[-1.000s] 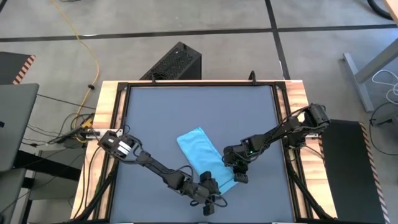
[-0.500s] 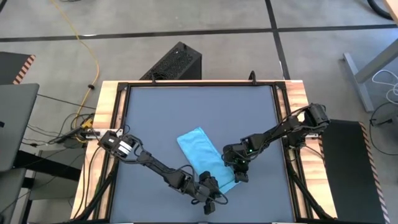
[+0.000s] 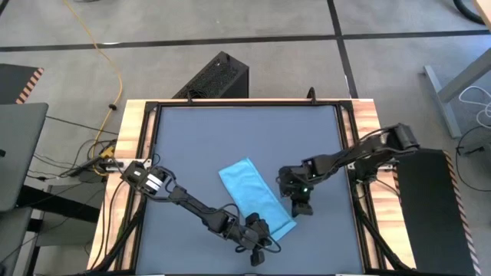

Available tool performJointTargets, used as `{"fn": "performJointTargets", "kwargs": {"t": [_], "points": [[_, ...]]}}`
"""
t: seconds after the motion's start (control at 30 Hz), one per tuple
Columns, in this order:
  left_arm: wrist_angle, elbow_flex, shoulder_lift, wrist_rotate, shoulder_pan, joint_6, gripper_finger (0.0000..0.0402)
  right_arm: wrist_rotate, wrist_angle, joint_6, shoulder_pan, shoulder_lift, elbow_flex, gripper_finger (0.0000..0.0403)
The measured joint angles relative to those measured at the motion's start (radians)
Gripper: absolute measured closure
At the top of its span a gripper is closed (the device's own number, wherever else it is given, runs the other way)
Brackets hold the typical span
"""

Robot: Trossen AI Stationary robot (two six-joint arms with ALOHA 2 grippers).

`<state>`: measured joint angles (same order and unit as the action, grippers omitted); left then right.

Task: Roll towel into tight, uniform cylinder
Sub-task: Roll the blue microfiber cloth

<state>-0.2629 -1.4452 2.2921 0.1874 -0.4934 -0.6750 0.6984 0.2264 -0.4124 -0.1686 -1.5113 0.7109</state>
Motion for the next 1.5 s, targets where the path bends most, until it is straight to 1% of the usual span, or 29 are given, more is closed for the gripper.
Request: {"fn": "performJointTargets", "kwargs": {"t": [0.1,0.17,0.23,0.33,0.4,0.5,0.63,0.77,0.83,0.93,1.03,1.2,1.3,1.4,1.5], "points": [[-0.012,0.001,0.0,-0.006,-0.003,0.009,0.04,-0.125,-0.022,0.09,-0.061,0.102,-0.014,0.0314],[-0.013,0.001,-0.001,-0.018,-0.004,0.013,0.0401,-0.229,-0.036,0.156,-0.124,0.162,-0.031,0.0314],[-0.013,0.001,-0.001,-0.031,-0.004,0.012,0.0401,-0.34,-0.04,0.252,-0.19,0.193,-0.042,0.0314],[-0.013,0.001,-0.002,-0.033,-0.003,0.018,0.0401,-0.456,-0.06,0.399,-0.288,0.195,-0.079,0.0314],[-0.016,0.002,-0.002,-0.038,-0.003,0.023,0.0401,-0.496,-0.099,0.435,-0.337,0.171,-0.102,0.0314],[-0.017,0.002,-0.002,-0.05,-0.001,0.024,0.0401,-0.555,-0.11,0.44,-0.376,0.123,-0.108,0.0314],[-0.018,0.002,-0.002,-0.052,-0.001,0.024,0.0401,-0.595,-0.162,0.402,-0.406,0.083,-0.107,0.0314],[-0.018,0.002,-0.002,-0.052,-0.001,0.026,0.0401,-0.633,-0.166,0.362,-0.427,0.085,-0.107,0.0314],[-0.018,0.002,-0.002,-0.053,-0.001,0.027,0.0401,-0.631,-0.155,0.38,-0.427,0.091,-0.103,0.0314],[-0.018,0.002,-0.003,-0.064,0.003,0.027,0.0401,-0.601,-0.128,0.458,-0.436,0.092,-0.081,0.0309],[-0.017,0.002,-0.003,-0.079,0.008,0.041,0.0401,-0.599,-0.126,0.516,-0.452,0.092,-0.061,0.0288],[-0.017,0.002,-0.003,-0.104,0.017,0.064,0.0401,-0.646,-0.142,0.552,-0.468,0.089,-0.058,0.0226],[-0.018,0.002,-0.004,-0.106,0.018,0.081,0.0401,-0.649,-0.169,0.551,-0.471,0.065,-0.062,0.0197],[-0.018,0.002,-0.003,-0.106,0.019,0.084,0.0401,-0.648,-0.228,0.547,-0.474,0.012,-0.076,0.0185],[-0.017,0.002,-0.003,-0.106,0.019,0.085,0.0401,-0.663,-0.268,0.545,-0.475,-0.032,-0.077,0.019]]}}
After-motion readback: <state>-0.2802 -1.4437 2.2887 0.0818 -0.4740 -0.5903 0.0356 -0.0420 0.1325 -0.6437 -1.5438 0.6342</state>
